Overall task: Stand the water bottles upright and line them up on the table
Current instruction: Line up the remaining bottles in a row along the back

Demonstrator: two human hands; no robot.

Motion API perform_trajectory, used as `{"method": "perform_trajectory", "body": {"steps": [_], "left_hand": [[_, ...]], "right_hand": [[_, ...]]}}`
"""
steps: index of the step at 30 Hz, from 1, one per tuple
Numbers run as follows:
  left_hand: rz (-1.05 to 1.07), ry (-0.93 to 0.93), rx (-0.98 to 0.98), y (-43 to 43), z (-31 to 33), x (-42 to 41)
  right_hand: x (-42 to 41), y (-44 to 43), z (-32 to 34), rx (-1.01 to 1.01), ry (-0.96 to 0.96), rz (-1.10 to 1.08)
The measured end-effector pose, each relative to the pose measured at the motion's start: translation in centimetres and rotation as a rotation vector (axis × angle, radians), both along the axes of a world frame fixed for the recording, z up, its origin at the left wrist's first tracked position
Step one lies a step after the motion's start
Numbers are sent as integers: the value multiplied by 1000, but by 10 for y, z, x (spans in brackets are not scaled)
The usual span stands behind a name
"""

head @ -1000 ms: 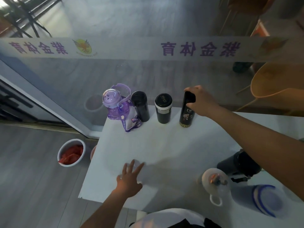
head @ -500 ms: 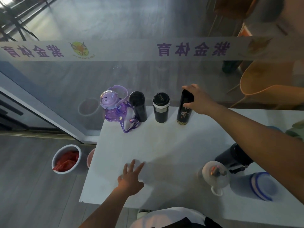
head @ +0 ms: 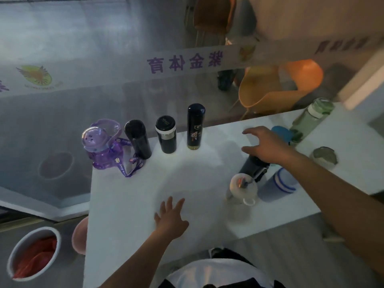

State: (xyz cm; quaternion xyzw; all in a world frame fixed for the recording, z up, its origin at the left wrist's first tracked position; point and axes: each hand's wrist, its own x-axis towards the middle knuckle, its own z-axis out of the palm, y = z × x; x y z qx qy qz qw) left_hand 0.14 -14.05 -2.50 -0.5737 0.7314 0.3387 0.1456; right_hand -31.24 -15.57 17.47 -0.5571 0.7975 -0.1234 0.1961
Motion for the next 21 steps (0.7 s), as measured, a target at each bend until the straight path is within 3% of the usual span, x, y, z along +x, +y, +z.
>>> {"method": "perform_trajectory", "body": {"steps": [10, 21], "left_hand": [[-99, -7, -61, 30, -14, -39], [113, -94, -37, 22, -16, -77]], "right_hand": [[-30, 58, -27, 88, 75, -74], [-68, 1, -48, 154, 91, 264]]}}
